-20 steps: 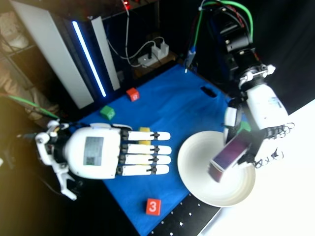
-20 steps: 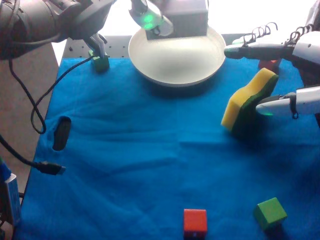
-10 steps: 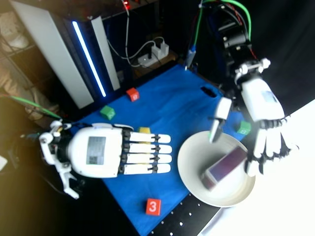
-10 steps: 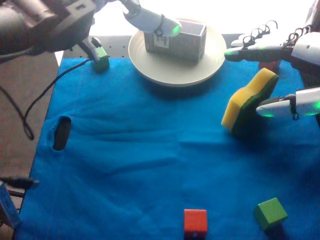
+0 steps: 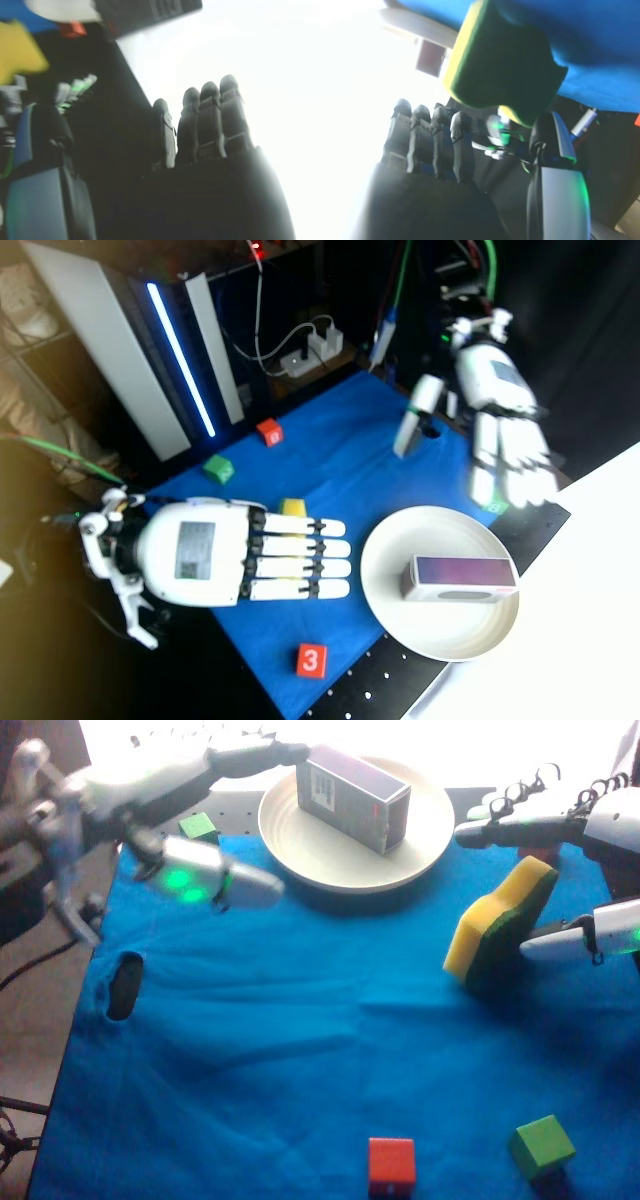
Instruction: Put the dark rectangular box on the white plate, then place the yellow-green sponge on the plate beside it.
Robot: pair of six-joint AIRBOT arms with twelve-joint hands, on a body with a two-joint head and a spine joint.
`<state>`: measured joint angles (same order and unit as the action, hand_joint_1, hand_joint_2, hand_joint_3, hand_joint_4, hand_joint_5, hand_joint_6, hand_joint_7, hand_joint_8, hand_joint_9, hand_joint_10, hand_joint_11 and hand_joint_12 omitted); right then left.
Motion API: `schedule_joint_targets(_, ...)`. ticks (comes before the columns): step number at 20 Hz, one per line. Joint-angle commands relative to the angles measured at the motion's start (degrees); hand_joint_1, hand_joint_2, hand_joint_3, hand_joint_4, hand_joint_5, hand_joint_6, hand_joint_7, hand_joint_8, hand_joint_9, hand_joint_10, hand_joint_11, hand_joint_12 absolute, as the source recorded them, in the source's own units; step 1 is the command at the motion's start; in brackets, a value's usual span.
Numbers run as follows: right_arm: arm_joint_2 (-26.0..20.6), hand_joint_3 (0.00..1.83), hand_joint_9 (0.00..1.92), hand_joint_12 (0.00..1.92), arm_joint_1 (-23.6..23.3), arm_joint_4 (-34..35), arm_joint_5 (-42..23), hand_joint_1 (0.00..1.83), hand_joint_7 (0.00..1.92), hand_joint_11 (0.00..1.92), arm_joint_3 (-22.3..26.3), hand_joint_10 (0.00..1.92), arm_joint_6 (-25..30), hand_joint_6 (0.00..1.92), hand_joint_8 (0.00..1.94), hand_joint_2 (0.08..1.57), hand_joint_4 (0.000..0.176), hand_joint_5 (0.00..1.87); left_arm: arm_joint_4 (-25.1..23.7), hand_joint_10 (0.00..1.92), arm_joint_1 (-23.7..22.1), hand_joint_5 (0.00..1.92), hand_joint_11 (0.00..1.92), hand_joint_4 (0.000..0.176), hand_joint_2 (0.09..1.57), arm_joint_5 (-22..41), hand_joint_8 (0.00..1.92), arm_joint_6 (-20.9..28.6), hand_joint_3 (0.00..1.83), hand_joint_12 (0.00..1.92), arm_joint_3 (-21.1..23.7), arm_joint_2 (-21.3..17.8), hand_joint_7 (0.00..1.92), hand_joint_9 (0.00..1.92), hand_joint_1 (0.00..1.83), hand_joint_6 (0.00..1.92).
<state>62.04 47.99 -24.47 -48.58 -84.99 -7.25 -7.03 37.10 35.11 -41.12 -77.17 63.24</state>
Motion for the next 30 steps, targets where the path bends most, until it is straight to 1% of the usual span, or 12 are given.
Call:
schedule_joint_targets(1,0.0,0.00,0.25,0.51,-0.9,2.6,-4.6,0.95,0.31,0.00,-0.3,0.01,0.4,0.01,0.01,0.94,0.000,0.39,2.4,0.00,0.5,0.08,0.00,0.147,0.89,11.2,0.00,0.0,0.00,0.00,1.2,-1.3,0.00,0.00,0.83,0.00)
schedule_joint_targets(3,0.0,0.00,0.24,0.48,-0.9,2.3,-3.7,1.00,0.32,0.00,-0.5,0.00,0.4,0.00,0.00,0.93,0.000,0.41,4.4,0.00,3.9,0.07,0.00,0.173,0.90,15.3,0.00,-0.1,0.00,0.00,4.4,-3.9,0.00,0.00,0.84,0.00)
schedule_joint_targets(5,0.0,0.00,0.24,0.56,-0.9,1.7,-2.5,1.01,0.32,0.00,-0.7,0.01,0.4,0.00,0.00,0.95,0.000,0.43,7.7,0.00,8.4,0.07,0.00,0.161,0.89,20.4,0.00,-0.1,0.00,0.00,8.3,-6.2,0.00,0.00,0.83,0.01)
schedule_joint_targets(8,0.2,0.00,0.76,1.29,-0.9,1.4,-1.5,1.30,0.80,0.30,-0.8,0.25,0.4,0.04,0.06,0.93,0.000,0.78,14.3,0.00,17.0,0.07,0.00,0.150,0.92,27.7,0.00,-0.1,0.01,0.00,12.6,-7.2,0.00,0.00,0.86,0.00)
schedule_joint_targets(10,0.4,0.00,0.80,1.33,-0.9,1.4,-1.4,1.35,0.95,0.44,-0.9,0.51,0.4,0.03,0.08,0.95,0.000,0.89,17.0,0.00,20.2,0.05,0.00,0.145,0.93,30.5,0.00,-0.1,0.01,0.00,14.1,-7.3,0.00,0.00,0.86,0.00)
schedule_joint_targets(11,0.4,0.00,0.94,1.57,-0.9,1.4,-1.4,1.26,1.10,0.79,-0.9,1.09,0.4,0.90,0.90,1.09,0.000,0.95,17.9,0.00,21.1,0.03,0.00,0.130,0.93,31.3,0.00,-0.1,0.01,0.00,14.6,-7.3,0.00,0.00,0.84,0.00)
schedule_joint_targets(14,0.8,0.00,0.94,1.55,-1.8,1.5,-1.5,1.23,1.07,0.80,-0.9,1.11,0.4,0.95,0.96,1.10,0.000,0.97,20.6,0.00,25.2,0.05,0.04,0.122,0.93,34.5,0.00,-0.1,0.01,0.02,17.2,-7.0,0.01,0.01,0.83,0.01)
schedule_joint_targets(16,1.6,0.00,0.90,1.56,-4.0,1.6,-1.7,1.34,0.99,0.72,-0.8,1.28,0.4,1.02,1.05,1.13,0.000,0.87,23.2,0.00,29.0,0.13,0.01,0.165,0.93,37.0,0.00,-0.1,0.00,0.00,19.1,-7.0,0.05,0.00,0.81,0.01)
schedule_joint_targets(19,2.4,0.00,0.99,1.37,-5.5,3.4,-4.4,1.37,1.01,0.83,-0.8,1.19,0.4,1.09,0.93,1.11,0.000,0.83,24.3,0.00,30.3,0.13,0.00,0.176,0.95,38.6,0.00,-0.1,0.01,0.00,19.9,-6.9,0.03,0.00,0.84,0.01)
schedule_joint_targets(24,6.1,0.00,1.09,1.25,-10.3,5.2,-5.4,1.23,1.08,1.02,-2.8,0.83,0.4,1.05,0.88,1.10,0.000,0.93,25.0,0.01,31.7,0.14,0.05,0.142,0.93,42.4,0.01,-0.1,0.00,0.02,21.6,-7.5,0.06,0.02,0.85,0.00)
schedule_joint_targets(28,9.8,0.00,0.99,1.38,-12.5,6.7,-5.4,1.22,1.02,0.92,-5.8,0.95,0.4,1.00,0.99,1.11,0.018,0.95,24.6,0.00,31.9,0.10,0.06,0.154,0.96,44.6,0.01,-0.1,0.01,0.03,22.3,-8.3,0.02,0.00,0.83,0.01)
schedule_joint_targets(30,11.6,0.00,0.98,1.35,-13.1,8.2,-5.3,1.37,1.08,0.82,-7.5,1.10,0.4,0.99,0.80,1.08,0.000,0.97,24.3,0.00,31.9,0.12,0.02,0.107,0.91,45.7,0.00,-0.1,0.00,0.38,22.5,-9.2,0.06,0.06,0.80,0.00)
